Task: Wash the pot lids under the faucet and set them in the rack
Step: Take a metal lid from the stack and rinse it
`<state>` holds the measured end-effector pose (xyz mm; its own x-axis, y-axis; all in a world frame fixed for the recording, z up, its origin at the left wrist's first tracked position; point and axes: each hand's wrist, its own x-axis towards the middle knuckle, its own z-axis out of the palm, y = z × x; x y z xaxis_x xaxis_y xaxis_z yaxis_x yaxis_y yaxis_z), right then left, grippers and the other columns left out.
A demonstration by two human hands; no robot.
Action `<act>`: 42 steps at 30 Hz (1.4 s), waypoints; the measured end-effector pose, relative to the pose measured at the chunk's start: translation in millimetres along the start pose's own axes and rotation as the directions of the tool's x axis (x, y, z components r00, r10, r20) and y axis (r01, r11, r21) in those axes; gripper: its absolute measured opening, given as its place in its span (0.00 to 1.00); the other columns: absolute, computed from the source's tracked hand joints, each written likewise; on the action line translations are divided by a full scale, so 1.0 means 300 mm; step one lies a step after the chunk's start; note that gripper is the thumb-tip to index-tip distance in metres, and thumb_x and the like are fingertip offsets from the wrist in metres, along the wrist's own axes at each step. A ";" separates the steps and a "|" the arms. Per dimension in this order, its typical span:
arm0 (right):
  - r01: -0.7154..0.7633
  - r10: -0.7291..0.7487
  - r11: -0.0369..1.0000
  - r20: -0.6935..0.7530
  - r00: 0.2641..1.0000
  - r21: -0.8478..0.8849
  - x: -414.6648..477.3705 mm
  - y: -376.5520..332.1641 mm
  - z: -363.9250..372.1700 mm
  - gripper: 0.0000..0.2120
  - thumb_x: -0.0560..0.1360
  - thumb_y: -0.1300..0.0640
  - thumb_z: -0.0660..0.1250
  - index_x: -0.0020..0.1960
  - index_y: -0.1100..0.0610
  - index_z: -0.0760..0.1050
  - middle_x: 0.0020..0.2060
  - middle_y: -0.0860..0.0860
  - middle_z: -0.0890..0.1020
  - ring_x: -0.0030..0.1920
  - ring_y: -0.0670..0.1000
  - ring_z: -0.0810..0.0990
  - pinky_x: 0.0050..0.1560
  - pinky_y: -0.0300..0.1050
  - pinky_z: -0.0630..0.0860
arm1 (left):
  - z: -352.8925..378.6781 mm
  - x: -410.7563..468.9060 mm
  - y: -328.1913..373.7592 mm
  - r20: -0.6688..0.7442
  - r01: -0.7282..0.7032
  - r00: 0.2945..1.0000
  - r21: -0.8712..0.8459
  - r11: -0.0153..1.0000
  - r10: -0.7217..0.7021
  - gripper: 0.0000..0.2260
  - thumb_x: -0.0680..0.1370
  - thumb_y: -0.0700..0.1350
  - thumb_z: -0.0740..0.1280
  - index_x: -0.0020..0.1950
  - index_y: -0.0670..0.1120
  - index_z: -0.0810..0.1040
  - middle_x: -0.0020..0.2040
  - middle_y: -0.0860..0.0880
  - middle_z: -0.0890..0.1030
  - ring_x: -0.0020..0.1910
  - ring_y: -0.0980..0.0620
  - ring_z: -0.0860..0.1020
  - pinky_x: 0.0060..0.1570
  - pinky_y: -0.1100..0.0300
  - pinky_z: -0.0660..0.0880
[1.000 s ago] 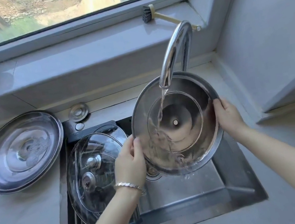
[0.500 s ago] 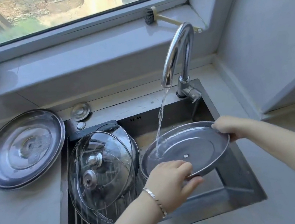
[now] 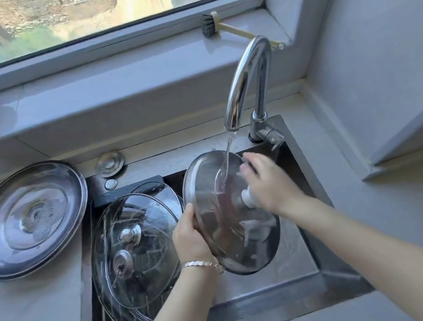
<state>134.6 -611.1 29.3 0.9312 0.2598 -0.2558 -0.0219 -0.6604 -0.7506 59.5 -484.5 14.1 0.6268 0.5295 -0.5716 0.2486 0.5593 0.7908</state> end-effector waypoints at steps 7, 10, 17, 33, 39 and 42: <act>0.139 -0.139 0.959 0.021 0.990 -0.246 0.013 -0.144 0.171 0.32 0.78 0.40 0.39 0.77 0.56 0.42 0.76 0.55 0.42 0.76 0.52 0.37 0.73 0.46 0.33 | 0.018 -0.028 0.028 -0.085 -0.057 0.995 0.013 0.998 0.058 0.19 0.77 0.44 0.63 0.27 0.46 0.80 0.27 0.52 0.80 0.34 0.50 0.77 0.41 0.56 0.73; -0.232 0.232 0.969 -0.006 0.973 -0.082 0.088 -0.169 0.141 0.31 0.80 0.42 0.42 0.77 0.57 0.40 0.76 0.59 0.41 0.76 0.55 0.37 0.73 0.50 0.35 | 0.017 -0.042 0.026 -0.070 -0.122 0.990 0.033 0.992 0.124 0.20 0.77 0.45 0.63 0.25 0.47 0.80 0.28 0.49 0.78 0.38 0.48 0.75 0.44 0.52 0.73; 0.044 -0.030 0.978 0.072 0.997 -0.205 0.028 -0.208 0.140 0.34 0.79 0.38 0.43 0.76 0.55 0.36 0.76 0.54 0.37 0.75 0.52 0.35 0.74 0.50 0.36 | 0.014 -0.021 0.077 -0.141 -0.193 0.964 0.219 0.956 0.227 0.21 0.78 0.51 0.62 0.26 0.45 0.76 0.23 0.50 0.77 0.29 0.50 0.75 0.37 0.58 0.74; 0.147 -0.029 0.877 -0.256 0.966 0.458 -0.040 -0.057 0.145 0.13 0.78 0.51 0.60 0.59 0.56 0.73 0.56 0.48 0.75 0.59 0.45 0.72 0.64 0.41 0.68 | 0.003 -0.012 0.190 -0.375 -0.055 0.924 0.057 0.997 0.072 0.17 0.77 0.59 0.60 0.36 0.48 0.71 0.37 0.52 0.75 0.37 0.49 0.76 0.49 0.55 0.75; -0.052 0.063 0.997 -0.174 0.983 0.065 0.028 -0.096 0.070 0.20 0.68 0.40 0.69 0.30 0.53 0.66 0.30 0.49 0.77 0.37 0.52 0.77 0.42 0.46 0.73 | -0.014 -0.070 0.137 -0.286 -0.052 0.951 0.233 0.971 0.120 0.23 0.77 0.60 0.59 0.29 0.45 0.72 0.31 0.49 0.75 0.36 0.45 0.75 0.50 0.48 0.76; -0.089 0.140 0.954 -0.164 0.977 0.285 0.069 -0.070 0.070 0.27 0.69 0.45 0.72 0.21 0.54 0.62 0.17 0.46 0.68 0.28 0.50 0.69 0.36 0.44 0.68 | -0.014 -0.052 0.122 -0.287 -0.004 0.956 0.195 0.981 0.061 0.23 0.76 0.60 0.60 0.31 0.44 0.73 0.32 0.48 0.77 0.39 0.44 0.76 0.51 0.47 0.77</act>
<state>146.6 -577.1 26.9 0.9659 0.0460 -0.2549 -0.2074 -0.4523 -0.8674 55.9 -469.6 51.0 0.4028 0.7230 -0.5613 0.3859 0.4220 0.8204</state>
